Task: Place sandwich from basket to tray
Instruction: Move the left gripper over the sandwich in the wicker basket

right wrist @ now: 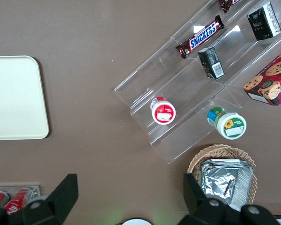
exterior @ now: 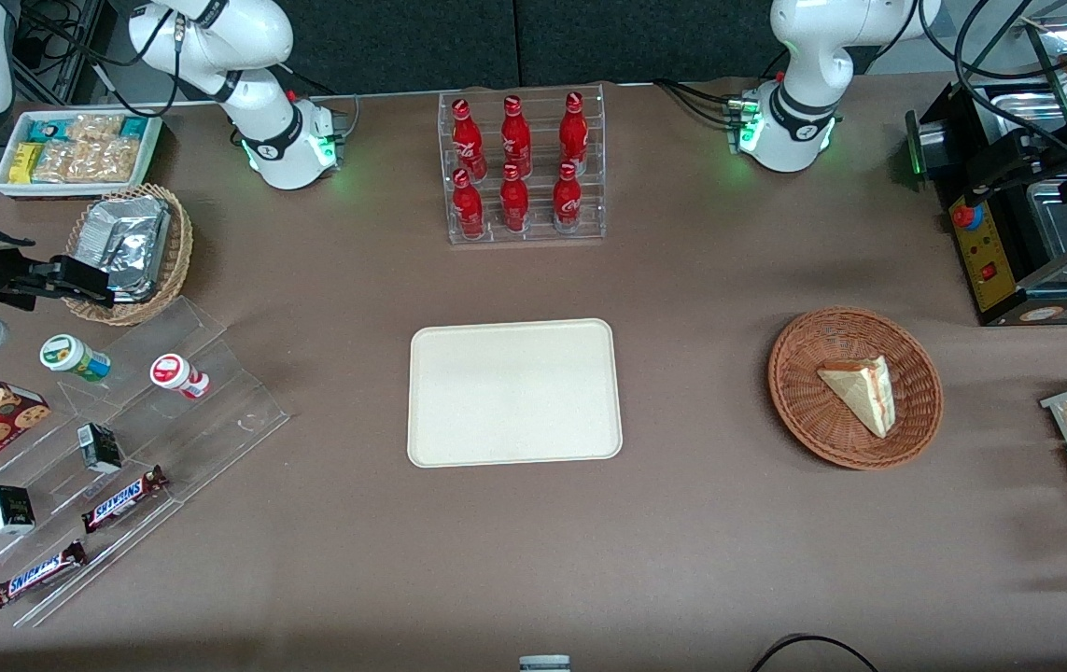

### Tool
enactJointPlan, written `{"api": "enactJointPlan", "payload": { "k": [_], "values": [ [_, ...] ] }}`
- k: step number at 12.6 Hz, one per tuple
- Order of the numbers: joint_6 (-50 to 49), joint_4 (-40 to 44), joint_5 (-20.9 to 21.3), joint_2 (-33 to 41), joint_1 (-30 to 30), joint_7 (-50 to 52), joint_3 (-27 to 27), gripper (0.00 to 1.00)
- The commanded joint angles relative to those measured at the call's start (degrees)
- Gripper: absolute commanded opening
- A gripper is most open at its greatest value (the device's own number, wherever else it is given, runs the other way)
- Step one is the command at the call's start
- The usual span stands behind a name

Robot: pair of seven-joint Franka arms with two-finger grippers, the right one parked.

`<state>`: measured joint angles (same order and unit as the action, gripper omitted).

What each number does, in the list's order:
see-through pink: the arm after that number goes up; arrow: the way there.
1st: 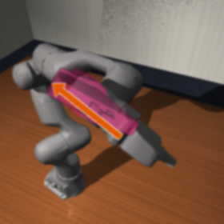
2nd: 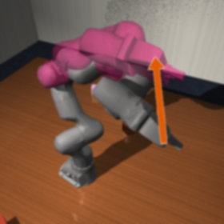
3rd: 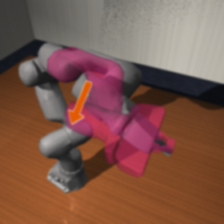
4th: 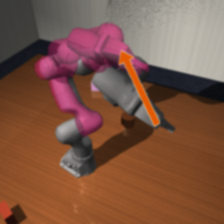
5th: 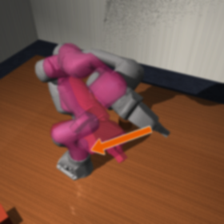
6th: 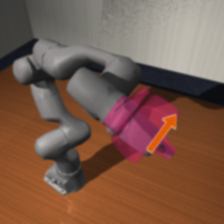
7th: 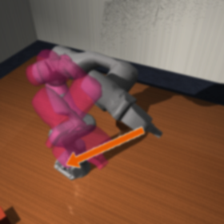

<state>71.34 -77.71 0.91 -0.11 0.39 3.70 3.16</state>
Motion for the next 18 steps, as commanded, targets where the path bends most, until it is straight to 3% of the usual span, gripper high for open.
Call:
{"api": "enactJointPlan", "payload": {
  "k": [1, 6, 8, 14, 18],
  "values": [
    [0.3, 0.0, -0.7, 0.3, 0.5, 0.6, -0.3, 1.0],
    [2.8, -4.5, 2.6, -3.1, -1.1, 1.7, -2.0, 1.0],
    [6.7, -9.4, 2.6, -3.6, -2.1, 7.3, -2.3, 1.0],
    [32.4, -32.6, 2.6, 0.4, -2.1, 34.1, -2.4, 1.0],
    [48.7, -45.2, 2.6, 1.3, -2.9, 39.2, -2.5, 1.0]
  ]
}}
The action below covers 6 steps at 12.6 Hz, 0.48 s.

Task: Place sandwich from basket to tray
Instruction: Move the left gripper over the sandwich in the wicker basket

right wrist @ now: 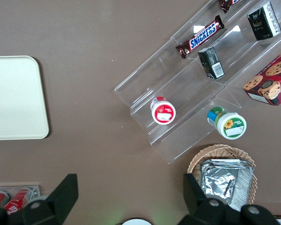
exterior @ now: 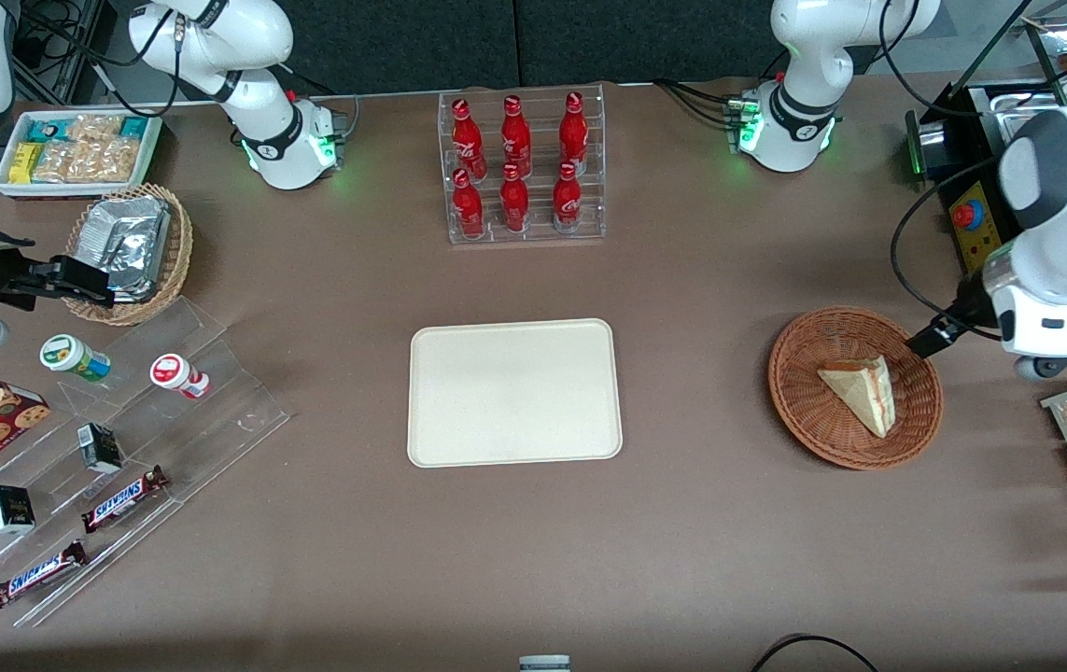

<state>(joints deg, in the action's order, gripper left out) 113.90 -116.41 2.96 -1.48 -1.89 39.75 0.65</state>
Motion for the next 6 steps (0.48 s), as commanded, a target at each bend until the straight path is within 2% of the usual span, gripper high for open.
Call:
{"api": "enactJointPlan", "payload": {
  "k": [1, 6],
  "values": [
    [9.6, -8.9, 0.6, 2.6, -0.9, 4.0, 0.1, 1.0],
    [22.0, -14.1, 0.3, -1.2, -3.1, 5.9, 0.1, 1.0]
  ]
}}
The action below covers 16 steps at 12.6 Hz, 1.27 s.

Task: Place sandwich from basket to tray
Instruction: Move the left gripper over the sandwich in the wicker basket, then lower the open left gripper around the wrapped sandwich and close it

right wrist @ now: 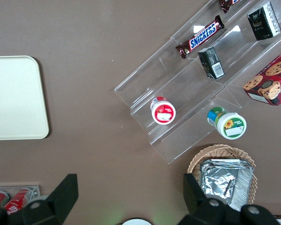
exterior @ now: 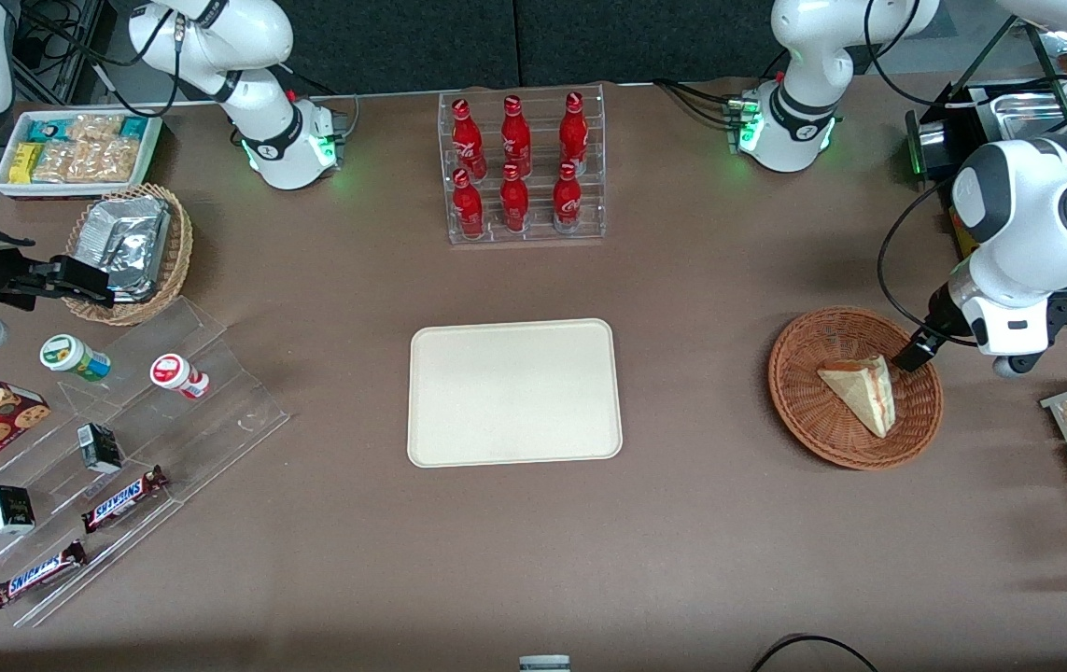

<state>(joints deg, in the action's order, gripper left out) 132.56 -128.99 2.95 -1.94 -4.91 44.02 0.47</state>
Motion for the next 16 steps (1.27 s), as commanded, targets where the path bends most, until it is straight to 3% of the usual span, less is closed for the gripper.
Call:
{"api": "enactJointPlan", "payload": {
  "k": [1, 16],
  "values": [
    [5.1, -2.1, 0.3, -1.6, -0.1, 1.6, 0.2, 1.0],
    [15.9, -2.4, -0.6, -9.9, 2.1, 1.9, 1.1, 1.0]
  ]
}}
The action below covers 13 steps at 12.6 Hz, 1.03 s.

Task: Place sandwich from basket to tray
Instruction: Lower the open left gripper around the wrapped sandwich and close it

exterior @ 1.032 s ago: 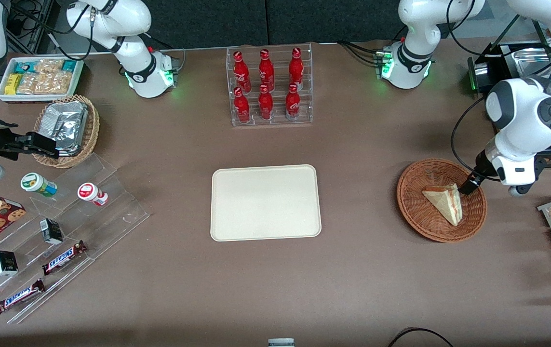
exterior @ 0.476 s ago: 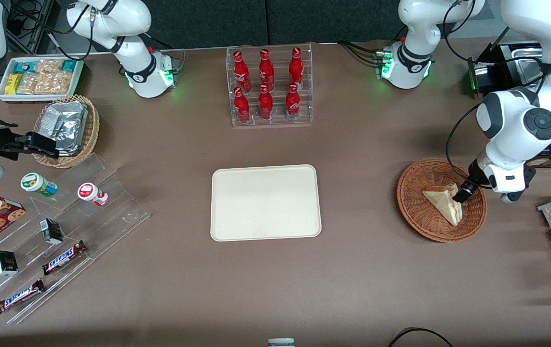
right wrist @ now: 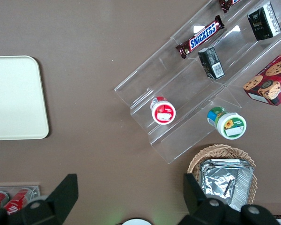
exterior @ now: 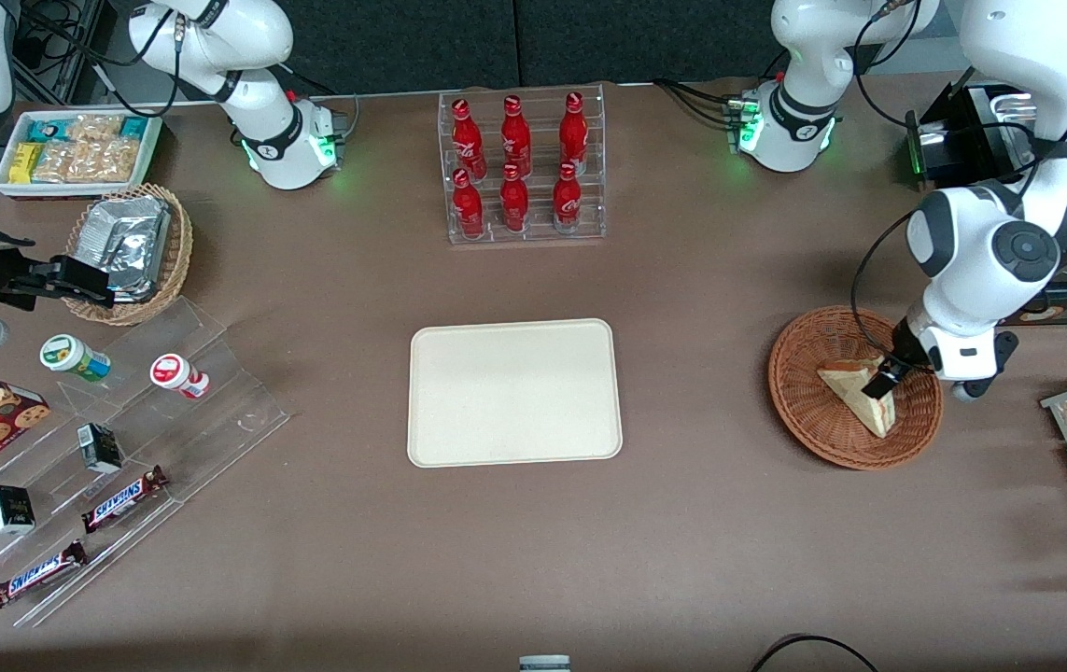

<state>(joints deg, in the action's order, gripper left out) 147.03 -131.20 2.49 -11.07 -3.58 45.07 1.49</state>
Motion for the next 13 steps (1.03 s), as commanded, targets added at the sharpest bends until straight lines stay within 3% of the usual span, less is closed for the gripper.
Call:
{"api": "enactJointPlan", "payload": {
  "k": [1, 3, 4, 5, 6, 8, 9, 13],
  "values": [
    [1.4, -0.3, -0.1, -1.1, 1.3, 0.7, 0.1, 1.0],
    [1.2, -0.3, 0.2, -2.0, 1.4, 0.0, 0.0, 1.0],
    [0.7, -0.3, 0.6, -2.0, 1.4, -0.2, 0.0, 0.93],
    [0.3, -0.3, 0.7, -1.9, 1.3, -0.2, -0.1, 0.76],
    [-0.2, -0.2, 0.9, -1.8, 1.1, -0.4, -0.2, 0.47],
    [-1.4, 0.2, 1.0, -1.7, 1.1, -0.8, -0.3, 0.13],
    [-2.4, 0.6, 0.9, -1.4, 1.2, -0.8, -0.3, 0.0],
    [-16.5, 8.0, 1.0, 1.5, 2.2, -0.6, 0.1, 0.0]
  ]
}}
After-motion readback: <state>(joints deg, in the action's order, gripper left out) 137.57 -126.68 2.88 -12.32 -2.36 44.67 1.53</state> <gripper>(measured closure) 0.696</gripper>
